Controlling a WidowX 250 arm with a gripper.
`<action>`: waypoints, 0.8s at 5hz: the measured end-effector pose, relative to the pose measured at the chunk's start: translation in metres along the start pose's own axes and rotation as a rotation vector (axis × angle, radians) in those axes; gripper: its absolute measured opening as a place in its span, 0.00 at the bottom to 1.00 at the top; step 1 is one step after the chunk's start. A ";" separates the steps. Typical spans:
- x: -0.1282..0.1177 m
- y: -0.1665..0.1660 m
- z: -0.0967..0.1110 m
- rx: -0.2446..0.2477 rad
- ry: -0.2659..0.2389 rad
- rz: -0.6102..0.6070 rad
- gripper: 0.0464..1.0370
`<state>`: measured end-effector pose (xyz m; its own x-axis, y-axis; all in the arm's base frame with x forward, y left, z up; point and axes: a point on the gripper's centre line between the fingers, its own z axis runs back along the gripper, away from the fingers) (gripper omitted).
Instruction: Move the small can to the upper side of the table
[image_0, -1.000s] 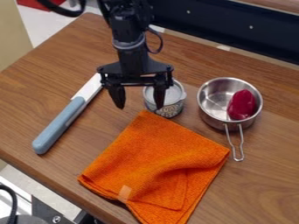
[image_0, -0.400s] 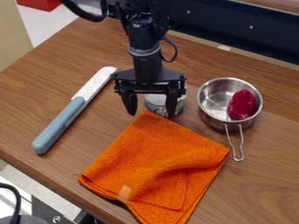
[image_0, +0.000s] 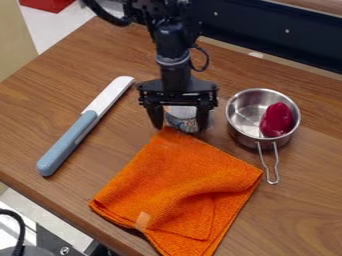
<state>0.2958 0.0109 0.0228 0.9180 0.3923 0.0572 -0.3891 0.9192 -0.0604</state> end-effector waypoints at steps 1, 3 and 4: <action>0.009 -0.002 -0.004 0.003 -0.025 0.007 0.96; 0.039 -0.001 0.002 -0.012 -0.091 0.038 0.96; 0.063 -0.002 0.001 -0.006 -0.126 0.069 0.96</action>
<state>0.3542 0.0342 0.0272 0.8721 0.4561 0.1771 -0.4502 0.8898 -0.0745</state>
